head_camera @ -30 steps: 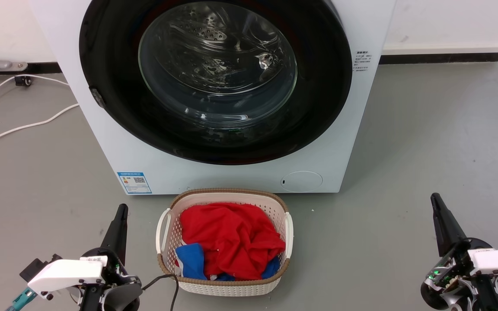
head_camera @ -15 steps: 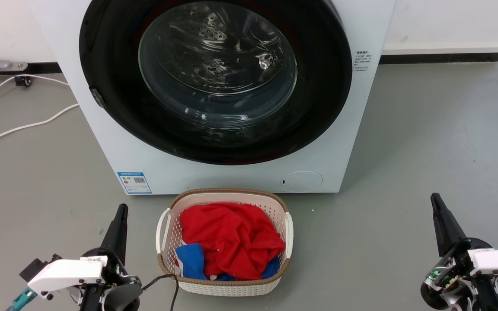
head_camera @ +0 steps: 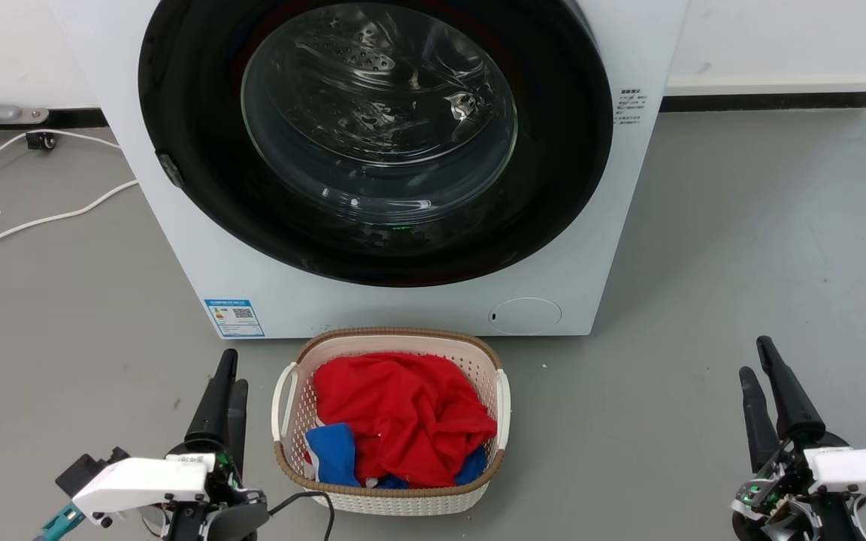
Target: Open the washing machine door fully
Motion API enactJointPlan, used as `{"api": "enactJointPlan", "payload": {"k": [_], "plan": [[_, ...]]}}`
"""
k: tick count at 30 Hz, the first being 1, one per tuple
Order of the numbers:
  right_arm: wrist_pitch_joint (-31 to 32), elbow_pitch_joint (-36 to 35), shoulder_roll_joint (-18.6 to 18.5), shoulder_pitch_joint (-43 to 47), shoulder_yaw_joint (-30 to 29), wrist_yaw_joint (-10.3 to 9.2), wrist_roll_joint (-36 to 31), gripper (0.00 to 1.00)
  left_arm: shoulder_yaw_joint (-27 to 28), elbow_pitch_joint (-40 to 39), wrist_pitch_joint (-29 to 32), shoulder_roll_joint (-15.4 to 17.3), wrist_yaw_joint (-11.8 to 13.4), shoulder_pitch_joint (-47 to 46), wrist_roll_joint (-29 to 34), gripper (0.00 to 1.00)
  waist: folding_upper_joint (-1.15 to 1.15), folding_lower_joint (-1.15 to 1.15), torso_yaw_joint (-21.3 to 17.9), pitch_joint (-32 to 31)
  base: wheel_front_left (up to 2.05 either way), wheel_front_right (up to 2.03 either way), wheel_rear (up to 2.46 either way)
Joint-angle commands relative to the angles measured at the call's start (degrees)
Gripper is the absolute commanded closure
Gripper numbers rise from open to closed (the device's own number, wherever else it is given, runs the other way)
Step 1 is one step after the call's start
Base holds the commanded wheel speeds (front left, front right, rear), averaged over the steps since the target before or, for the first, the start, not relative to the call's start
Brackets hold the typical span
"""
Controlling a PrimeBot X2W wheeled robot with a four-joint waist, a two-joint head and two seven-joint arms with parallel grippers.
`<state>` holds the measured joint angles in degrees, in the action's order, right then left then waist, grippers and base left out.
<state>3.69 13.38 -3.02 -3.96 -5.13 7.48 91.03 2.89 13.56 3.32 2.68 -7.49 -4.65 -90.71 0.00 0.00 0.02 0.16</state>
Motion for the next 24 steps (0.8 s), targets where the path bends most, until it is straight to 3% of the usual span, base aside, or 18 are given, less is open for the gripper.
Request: {"api": "enactJointPlan", "payload": {"k": [1, 12, 24], "plan": [[-0.7, -1.4, -0.6, -0.3, 0.3, 0.01, -1.0, 0.00, -0.5, -1.5, -0.5, 0.1, 0.0, -1.2, 1.1, 0.00, 0.00, 0.00, 0.0, 0.0, 0.00, 0.00, 0.00], [-3.7, -3.9, -1.9, 0.2, 2.1, 0.01, -9.5, 0.00, -2.5, -3.7, -3.3, 0.2, 0.0, -1.1, 12.2, 0.00, 0.00, 0.00, 0.0, 0.0, 0.00, 0.00, 0.00], [-5.2, -5.5, -2.3, 0.1, 2.3, 0.01, -26.9, 0.00, -4.1, -4.9, -6.0, 0.2, 1.4, -1.1, 29.8, 0.00, 0.00, 0.00, -0.1, -0.1, 0.00, 0.00, 0.00]]}}
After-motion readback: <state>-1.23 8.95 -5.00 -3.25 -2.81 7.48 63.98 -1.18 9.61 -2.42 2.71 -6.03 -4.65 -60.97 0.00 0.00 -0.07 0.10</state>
